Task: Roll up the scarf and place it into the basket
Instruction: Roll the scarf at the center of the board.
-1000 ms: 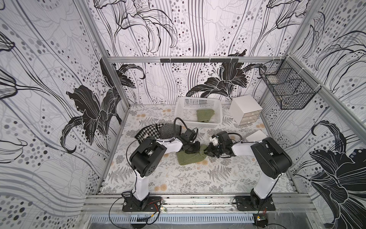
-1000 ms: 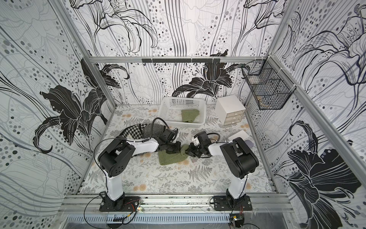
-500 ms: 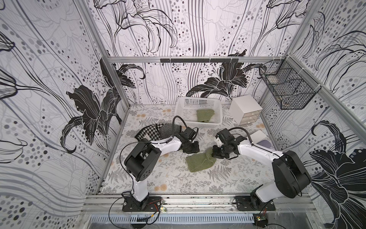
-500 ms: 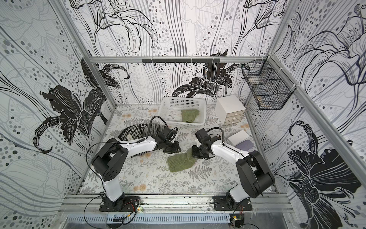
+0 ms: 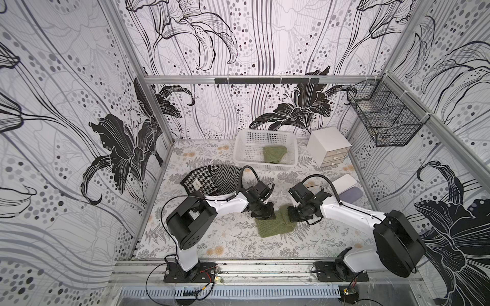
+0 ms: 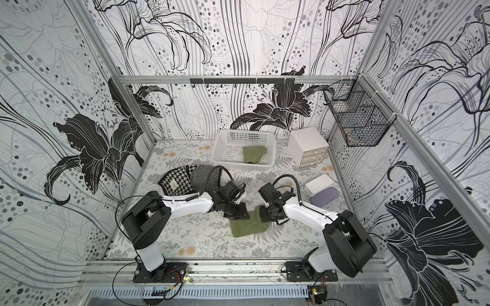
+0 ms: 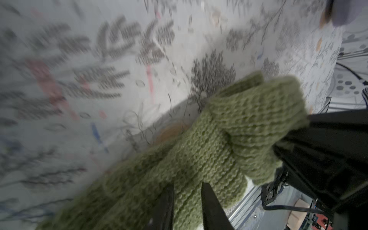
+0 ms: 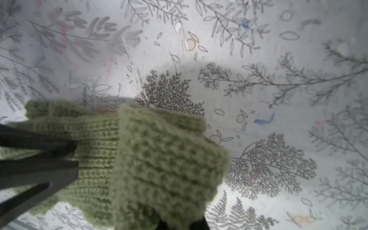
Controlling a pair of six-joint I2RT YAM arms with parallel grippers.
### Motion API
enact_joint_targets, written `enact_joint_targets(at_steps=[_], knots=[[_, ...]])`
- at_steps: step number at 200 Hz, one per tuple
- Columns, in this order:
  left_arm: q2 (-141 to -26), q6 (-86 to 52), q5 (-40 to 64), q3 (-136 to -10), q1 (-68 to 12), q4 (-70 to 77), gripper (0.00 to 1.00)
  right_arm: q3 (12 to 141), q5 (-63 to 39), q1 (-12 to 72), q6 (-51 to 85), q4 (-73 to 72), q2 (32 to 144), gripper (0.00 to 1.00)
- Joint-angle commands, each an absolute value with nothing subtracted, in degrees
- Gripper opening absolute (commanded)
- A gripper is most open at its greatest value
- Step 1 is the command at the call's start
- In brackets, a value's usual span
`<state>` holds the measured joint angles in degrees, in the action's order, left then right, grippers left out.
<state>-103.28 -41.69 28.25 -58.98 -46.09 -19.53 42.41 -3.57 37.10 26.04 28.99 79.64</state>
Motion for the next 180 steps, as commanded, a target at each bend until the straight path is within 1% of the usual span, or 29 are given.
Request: enact_joint_targets(at_steps=[1, 19, 51, 74, 94, 121, 158, 170, 176, 180], knots=[[-103.1, -44.4, 29.5, -57.3, -46.4, -17.3, 0.27, 39.1, -2.6, 37.2, 25.6, 23.0, 76.4, 0.00], [-105.4, -43.9, 28.3, -57.7, -46.4, -18.3, 0.27, 37.1, -3.2, 37.1, 25.0, 20.3, 74.5, 0.00], [-111.1, -43.2, 25.5, -58.8, -44.6, -19.4, 0.25, 36.6, -6.5, 37.2, 21.5, 19.6, 72.0, 0.00], [-115.0, -42.0, 24.3, -59.4, -41.2, -19.1, 0.24, 38.1, -8.4, 37.2, 18.1, 22.0, 71.1, 0.00], [-116.3, -40.2, 23.6, -61.1, -39.0, -19.5, 0.24, 41.5, -8.5, 37.2, 17.0, 26.1, 73.5, 0.00], [-116.3, -38.1, 22.7, -64.6, -38.2, -21.5, 0.23, 48.1, -2.9, 38.4, 18.2, 33.8, 79.6, 0.00], [-113.8, -37.4, 21.7, -66.3, -37.2, -24.6, 0.24, 54.4, 9.4, 42.3, 22.2, 43.1, 85.6, 0.00], [-112.0, -37.2, 21.3, -66.3, -36.9, -25.7, 0.27, 55.1, 10.7, 43.0, 23.2, 44.3, 86.6, 0.00], [-110.8, -37.1, 21.3, -66.2, -36.8, -26.0, 0.34, 55.0, 10.4, 43.1, 23.5, 44.0, 86.7, 0.00], [-110.0, -37.1, 21.3, -66.1, -36.8, -26.3, 0.43, 54.8, 10.1, 43.1, 23.8, 43.5, 86.6, 0.00]])
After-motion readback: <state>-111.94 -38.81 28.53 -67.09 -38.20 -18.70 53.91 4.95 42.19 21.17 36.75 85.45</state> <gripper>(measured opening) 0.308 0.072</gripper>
